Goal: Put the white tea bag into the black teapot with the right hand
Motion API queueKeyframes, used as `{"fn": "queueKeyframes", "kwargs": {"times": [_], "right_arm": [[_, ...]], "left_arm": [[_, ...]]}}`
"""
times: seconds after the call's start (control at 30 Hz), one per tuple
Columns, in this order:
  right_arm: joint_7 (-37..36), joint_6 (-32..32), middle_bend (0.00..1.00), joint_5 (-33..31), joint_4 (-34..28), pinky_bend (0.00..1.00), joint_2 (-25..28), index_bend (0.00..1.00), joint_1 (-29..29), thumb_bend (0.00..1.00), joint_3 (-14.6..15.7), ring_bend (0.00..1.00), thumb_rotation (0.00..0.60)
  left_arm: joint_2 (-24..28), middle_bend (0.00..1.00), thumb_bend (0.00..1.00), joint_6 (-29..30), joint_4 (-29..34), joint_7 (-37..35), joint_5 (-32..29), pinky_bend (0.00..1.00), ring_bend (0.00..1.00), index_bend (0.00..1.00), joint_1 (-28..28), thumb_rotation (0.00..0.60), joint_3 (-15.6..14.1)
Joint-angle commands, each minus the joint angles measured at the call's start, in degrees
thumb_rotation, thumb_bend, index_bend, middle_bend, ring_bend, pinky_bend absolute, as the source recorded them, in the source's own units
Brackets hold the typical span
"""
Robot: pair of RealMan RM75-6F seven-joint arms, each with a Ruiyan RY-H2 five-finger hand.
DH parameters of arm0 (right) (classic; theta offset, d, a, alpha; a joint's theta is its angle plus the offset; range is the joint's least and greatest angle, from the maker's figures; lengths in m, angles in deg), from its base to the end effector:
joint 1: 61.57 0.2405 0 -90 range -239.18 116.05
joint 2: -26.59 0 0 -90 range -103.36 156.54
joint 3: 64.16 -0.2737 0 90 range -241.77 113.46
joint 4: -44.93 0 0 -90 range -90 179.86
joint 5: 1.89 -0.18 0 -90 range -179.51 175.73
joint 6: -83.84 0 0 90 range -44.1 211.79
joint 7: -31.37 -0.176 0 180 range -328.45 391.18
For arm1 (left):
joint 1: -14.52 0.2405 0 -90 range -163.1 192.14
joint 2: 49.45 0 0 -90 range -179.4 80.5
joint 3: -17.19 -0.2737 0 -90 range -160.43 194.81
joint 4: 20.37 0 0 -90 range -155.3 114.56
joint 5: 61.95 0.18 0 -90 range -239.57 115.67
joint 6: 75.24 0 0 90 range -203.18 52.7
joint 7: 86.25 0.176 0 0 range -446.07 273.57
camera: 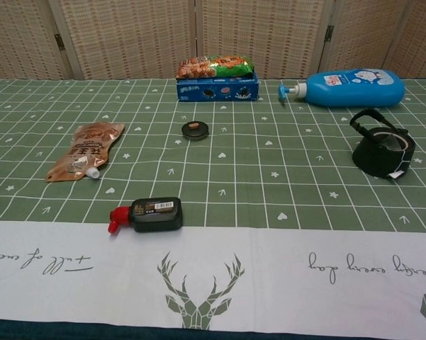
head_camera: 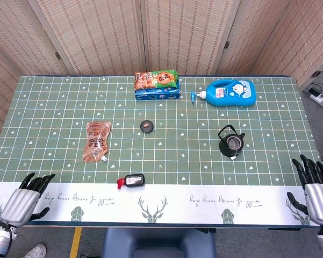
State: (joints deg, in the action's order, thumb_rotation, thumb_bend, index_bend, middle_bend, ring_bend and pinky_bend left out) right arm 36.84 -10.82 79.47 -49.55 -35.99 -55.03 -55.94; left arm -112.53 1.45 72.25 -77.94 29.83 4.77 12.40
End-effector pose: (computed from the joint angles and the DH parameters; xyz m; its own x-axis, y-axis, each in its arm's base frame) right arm -0.3234 -0.1858 0.2037 0.4900 -0.0220 0.8715 -0.8698 0.0543 0.4904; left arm -0.3054 0.2069 0.1492 0.5682 0.2101 0.7956 0.8208 -0.2138 -0.5297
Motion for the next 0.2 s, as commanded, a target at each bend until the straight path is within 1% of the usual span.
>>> {"fn": "queueKeyframes", "kwargs": {"times": [0.03,0.2], "right_arm": [[0.61,2.07,0.00,0.52,0.27,0.00,-0.49,0.00,-0.58,0.31,-0.91,0.00,0.600],[2.08,2.61,0.00,1.25,0.23,0.00,-0.98,0.00,-1.17,0.31,-1.99,0.00,0.600]], "left_arm": [[0.07,0.12,0.21,-0.28,-0.20,-0.18,-0.64,0.06,0.15,0.00,-0.02,0.600,0.25],[0.26,0.12,0.21,-0.29,-0.01,-0.36,-0.53,0.06,0.15,0.00,-0.05,0.600,0.25]]}}
